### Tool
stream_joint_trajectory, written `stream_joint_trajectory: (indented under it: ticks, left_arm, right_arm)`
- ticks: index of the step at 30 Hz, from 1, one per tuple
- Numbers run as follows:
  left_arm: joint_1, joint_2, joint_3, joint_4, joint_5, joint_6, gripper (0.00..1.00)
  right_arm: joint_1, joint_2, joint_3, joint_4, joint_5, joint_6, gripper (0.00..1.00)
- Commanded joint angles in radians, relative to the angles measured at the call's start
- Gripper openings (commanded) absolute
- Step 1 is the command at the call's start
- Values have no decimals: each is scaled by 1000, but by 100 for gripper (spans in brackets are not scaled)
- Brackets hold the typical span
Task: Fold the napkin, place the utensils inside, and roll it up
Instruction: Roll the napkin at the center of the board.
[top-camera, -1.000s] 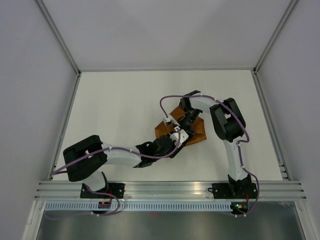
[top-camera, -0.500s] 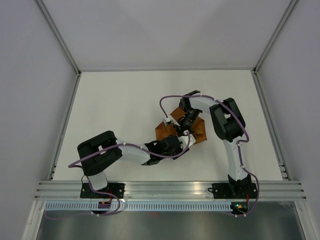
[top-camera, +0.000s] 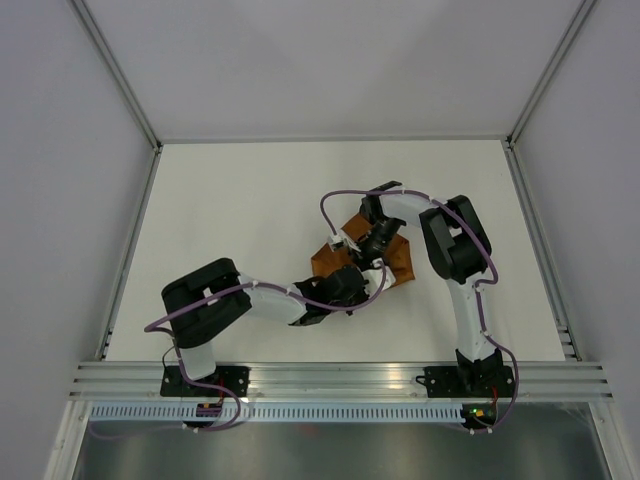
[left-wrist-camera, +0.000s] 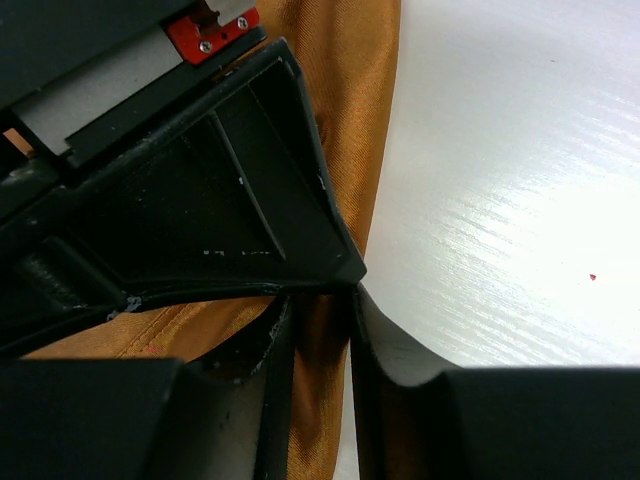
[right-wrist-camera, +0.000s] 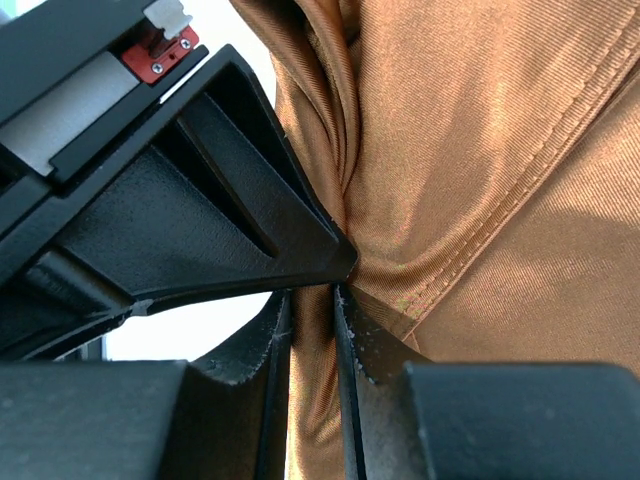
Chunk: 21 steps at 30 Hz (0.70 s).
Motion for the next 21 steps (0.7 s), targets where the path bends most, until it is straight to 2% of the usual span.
stream_joint_trajectory:
  ticks: [1, 2, 3, 5, 6, 9, 12, 21]
  left_arm:
    - [3, 28, 36, -76, 61, 1, 6]
    - [5, 37, 44, -94, 68, -6, 4]
    - [6, 40, 53, -111, 83, -11, 2]
    - [8, 53, 62, -131, 95, -23, 2]
    - [14, 57, 76, -163, 112, -29, 2]
    - [32, 65, 99, -189, 150, -57, 2]
    - [57, 68, 117, -223, 224, -91, 2]
    - [103, 73, 168, -334, 361, -146, 2]
  right_arm:
    - [-9, 5, -34, 127, 46, 11, 0]
    - [-9, -3, -50, 149, 49, 28, 2]
    - [-11, -26, -61, 173, 56, 49, 12]
    - [-17, -56, -102, 246, 53, 94, 22]
    - [-28, -93, -115, 267, 49, 108, 30]
    - [-51, -171, -161, 347, 42, 165, 39]
    - [-78, -239, -195, 419, 36, 229, 45]
    - [-187, -371, -259, 615, 33, 396, 52]
